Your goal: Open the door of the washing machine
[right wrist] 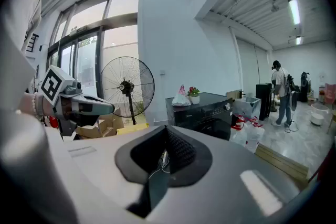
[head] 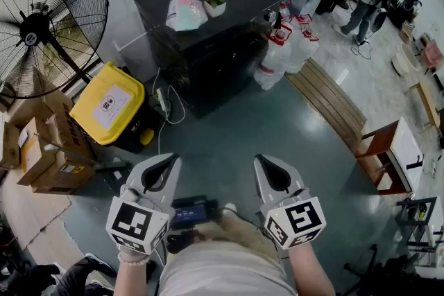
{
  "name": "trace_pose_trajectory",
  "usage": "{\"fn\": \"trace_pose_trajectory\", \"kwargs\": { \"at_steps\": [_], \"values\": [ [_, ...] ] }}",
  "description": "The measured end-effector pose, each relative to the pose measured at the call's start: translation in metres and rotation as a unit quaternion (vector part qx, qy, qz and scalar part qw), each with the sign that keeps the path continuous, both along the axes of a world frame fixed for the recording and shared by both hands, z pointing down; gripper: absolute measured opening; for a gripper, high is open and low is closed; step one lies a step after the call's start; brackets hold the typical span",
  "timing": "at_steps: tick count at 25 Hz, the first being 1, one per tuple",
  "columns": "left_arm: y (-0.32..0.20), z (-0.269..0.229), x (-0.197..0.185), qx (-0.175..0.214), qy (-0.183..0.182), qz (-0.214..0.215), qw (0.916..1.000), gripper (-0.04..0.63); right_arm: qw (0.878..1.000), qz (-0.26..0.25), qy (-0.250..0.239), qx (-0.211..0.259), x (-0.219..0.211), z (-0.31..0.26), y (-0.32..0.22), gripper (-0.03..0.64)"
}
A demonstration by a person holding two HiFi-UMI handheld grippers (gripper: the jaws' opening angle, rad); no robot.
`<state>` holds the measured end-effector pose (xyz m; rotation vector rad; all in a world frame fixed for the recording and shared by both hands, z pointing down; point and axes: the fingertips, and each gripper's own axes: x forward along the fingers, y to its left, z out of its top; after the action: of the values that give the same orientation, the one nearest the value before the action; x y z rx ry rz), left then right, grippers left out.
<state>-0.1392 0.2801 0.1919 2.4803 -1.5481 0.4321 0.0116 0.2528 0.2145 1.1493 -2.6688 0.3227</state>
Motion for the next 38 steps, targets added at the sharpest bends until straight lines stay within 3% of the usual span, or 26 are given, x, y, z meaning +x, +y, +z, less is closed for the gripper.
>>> {"fn": "trace_pose_trajectory", "kwargs": {
  "at_steps": [17,20,22,26,38],
  "values": [
    [-0.004,0.002,-0.001,-0.001,0.001,-0.014,0.9999,-0.006,1.0,0.015,-0.003,-0.009,0.004,0.003,-0.006,0.003],
    [-0.004,0.003,0.003,-0.006,0.002,-0.011,0.9999,0.051,1.0,0.011,-0.002,-0.007,0.003,0.003,-0.005,0.005],
    [-0.004,0.004,0.005,-0.007,0.005,-0.01,0.9999,0.071,1.0,0.013,-0.008,-0.01,0.004,0.003,-0.007,0.01],
    [-0.006,0.002,0.008,0.001,0.011,-0.017,0.9998,0.083,1.0,0.016,-0.016,-0.016,0.01,0.005,-0.01,0.094],
    [-0.013,-0.004,0.032,0.013,0.014,-0.043,0.9989,0.083,1.0,-0.007,-0.018,-0.013,0.038,0.006,-0.017,0.095]
  ]
}}
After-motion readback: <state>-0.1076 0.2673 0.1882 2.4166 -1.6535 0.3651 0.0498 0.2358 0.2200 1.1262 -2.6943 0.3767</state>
